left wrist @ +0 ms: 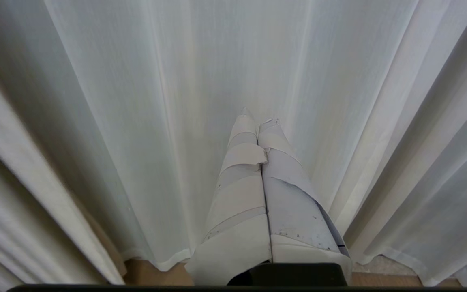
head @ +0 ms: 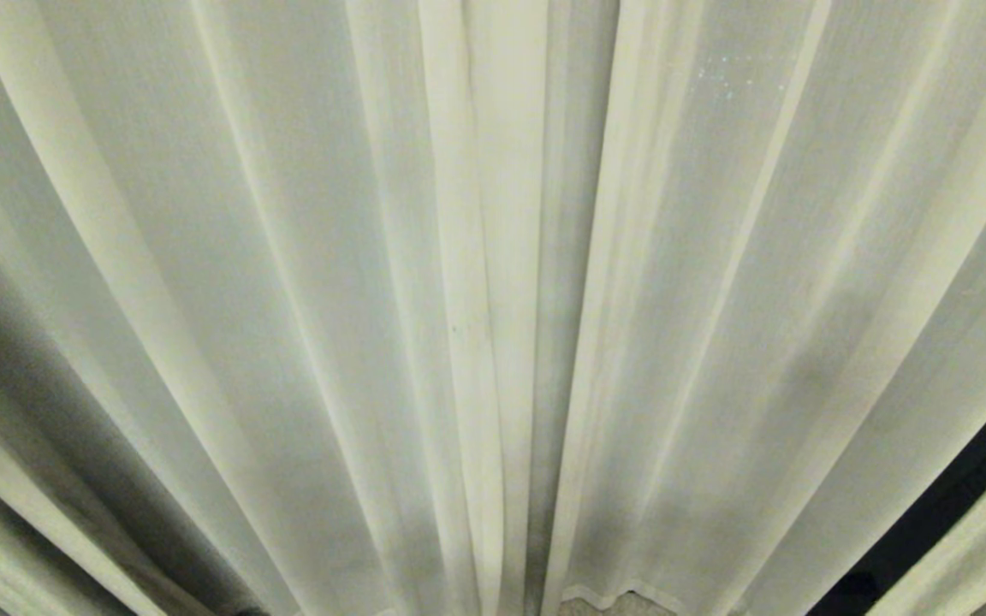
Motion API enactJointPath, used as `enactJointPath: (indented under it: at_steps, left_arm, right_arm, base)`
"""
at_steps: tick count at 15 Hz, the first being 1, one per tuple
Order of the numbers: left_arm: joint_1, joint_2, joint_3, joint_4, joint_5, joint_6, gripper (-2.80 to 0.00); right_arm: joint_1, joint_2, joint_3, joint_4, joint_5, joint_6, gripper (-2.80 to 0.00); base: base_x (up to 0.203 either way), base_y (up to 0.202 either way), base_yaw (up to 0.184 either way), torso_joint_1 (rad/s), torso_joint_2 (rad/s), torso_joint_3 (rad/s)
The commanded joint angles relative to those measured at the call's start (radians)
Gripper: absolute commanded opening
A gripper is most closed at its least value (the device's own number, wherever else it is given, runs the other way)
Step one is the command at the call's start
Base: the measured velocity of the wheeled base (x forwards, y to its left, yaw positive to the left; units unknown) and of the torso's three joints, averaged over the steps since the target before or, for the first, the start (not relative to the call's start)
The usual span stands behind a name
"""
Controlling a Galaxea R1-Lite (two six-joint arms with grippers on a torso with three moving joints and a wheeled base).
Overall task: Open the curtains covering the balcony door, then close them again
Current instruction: Pull the outer curtains open on both sides
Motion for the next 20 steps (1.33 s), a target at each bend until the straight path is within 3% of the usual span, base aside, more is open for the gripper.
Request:
enactJointPath:
  at_steps: [1,3,8,11,13,15,20]
  left_arm:
    - [0.000,0.000,0.000,0.000,0.000,-0.001,-2.80]
    - [0.000,0.000,0.000,0.000,0.000,-0.001,-2.80]
    - [0.000,0.000,0.000,0.000,0.000,-0.001,-2.80]
    - [0.000,0.000,0.000,0.000,0.000,-0.001,-2.80]
    - [0.000,0.000,0.000,0.000,0.000,-0.001,-2.80]
    - [0.000,0.000,0.000,0.000,0.000,-0.001,-2.80]
    - [0.000,0.000,0.000,0.000,0.000,-0.001,-2.80]
  right_arm:
    - [0.071,-0.091,0.089,0.002,-0.004,-0.001,-2.80]
    - [0.108,-0.186,0.145,0.026,-0.005,-0.017,-2.80]
    - [0.158,-0.481,0.157,0.294,-0.024,-0.031,-2.80]
    - [0.173,-0.541,0.158,0.428,-0.118,-0.050,-2.80]
    - [0.249,-0.560,0.158,0.434,-0.138,-0.054,-2.80]
    - [0.286,-0.580,0.158,0.485,-0.252,-0.054,-2.80]
    - [0.256,-0.811,0.156,0.548,-0.211,-0.049,-2.80]
  base:
    - [0.000,0.000,0.000,0.000,0.00,0.000]
    - [0.000,0.000,0.000,0.000,0.00,0.000]
    - [0.000,0.000,0.000,0.000,0.00,0.000]
    - [0.000,0.000,0.000,0.000,0.00,0.000]
    - [0.000,0.000,0.000,0.000,0.00,0.000]
    - [0.000,0.000,0.000,0.000,0.00,0.000]
    - [0.000,0.000,0.000,0.000,0.00,0.000]
